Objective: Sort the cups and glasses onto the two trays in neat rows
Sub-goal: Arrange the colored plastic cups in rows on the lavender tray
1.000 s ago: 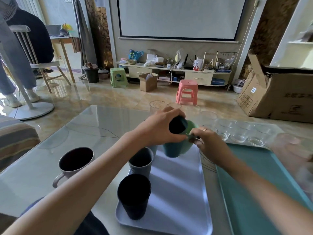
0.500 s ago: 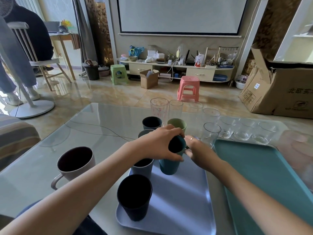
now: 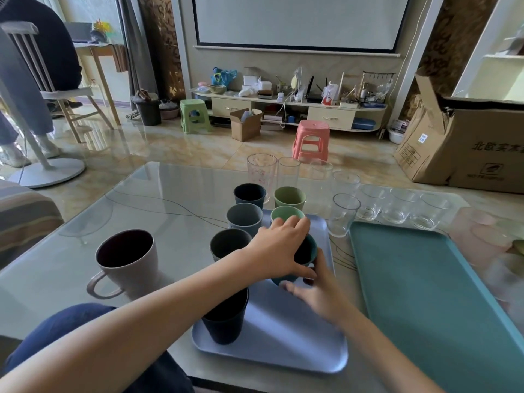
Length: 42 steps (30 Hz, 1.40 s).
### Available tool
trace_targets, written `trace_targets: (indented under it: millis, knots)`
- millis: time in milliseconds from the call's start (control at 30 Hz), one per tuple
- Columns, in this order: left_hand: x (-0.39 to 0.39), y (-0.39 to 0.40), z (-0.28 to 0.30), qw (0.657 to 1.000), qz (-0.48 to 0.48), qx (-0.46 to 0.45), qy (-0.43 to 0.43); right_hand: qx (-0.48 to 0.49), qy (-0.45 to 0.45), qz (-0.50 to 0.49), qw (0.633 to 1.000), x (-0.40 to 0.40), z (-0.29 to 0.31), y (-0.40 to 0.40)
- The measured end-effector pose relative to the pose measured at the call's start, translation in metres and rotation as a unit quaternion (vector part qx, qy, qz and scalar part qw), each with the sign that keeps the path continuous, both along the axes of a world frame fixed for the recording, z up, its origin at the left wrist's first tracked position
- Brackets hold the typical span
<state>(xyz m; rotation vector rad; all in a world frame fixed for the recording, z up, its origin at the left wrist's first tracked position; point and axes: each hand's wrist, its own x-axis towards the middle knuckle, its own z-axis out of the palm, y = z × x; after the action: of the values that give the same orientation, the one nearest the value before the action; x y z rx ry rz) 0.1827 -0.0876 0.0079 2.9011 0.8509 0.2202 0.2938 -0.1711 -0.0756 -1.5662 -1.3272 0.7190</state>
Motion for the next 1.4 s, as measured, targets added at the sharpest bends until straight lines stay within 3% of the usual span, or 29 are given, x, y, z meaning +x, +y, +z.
trace_targets:
  millis: [100, 333, 500, 667, 733, 833, 1000, 1267, 1400]
  knots:
    - [-0.001, 0.001, -0.005, 1.000, 0.006, -0.004, 0.023, 0.018, 0.048, -0.035, 0.998, -0.006, -0.009, 0.007]
    - [-0.012, 0.026, 0.008, 0.993, -0.006, -0.114, 0.018, -0.008, -0.012, -0.052, 0.999, -0.015, -0.003, 0.018]
    - [-0.012, 0.033, 0.006, 0.989, -0.009, -0.148, 0.016, -0.037, 0.008, -0.060, 0.997, -0.015, -0.007, 0.020]
    - [-0.016, 0.040, 0.012, 0.985, -0.003, -0.171, 0.013, -0.089, -0.034, 0.030, 0.995, 0.000, -0.010, 0.019]
    - [-0.019, 0.045, 0.015, 0.982, 0.013, -0.186, -0.013, -0.064, -0.060, 0.033, 0.996, 0.011, -0.005, 0.019]
    - [-0.021, 0.054, 0.015, 0.983, 0.042, -0.177, -0.031, 0.010, -0.040, -0.024, 0.999, 0.028, 0.011, 0.029]
    - [-0.021, 0.062, 0.002, 0.989, 0.083, -0.124, -0.003, -0.050, -0.138, -0.015, 0.989, 0.036, 0.020, 0.061]
    - [-0.015, 0.060, -0.006, 0.991, 0.123, -0.051, -0.032, -0.029, -0.182, -0.004, 0.983, 0.033, 0.020, 0.076]
    - [-0.014, 0.061, -0.007, 0.989, 0.125, -0.066, -0.034, 0.037, -0.213, -0.082, 0.973, 0.042, 0.034, 0.082]
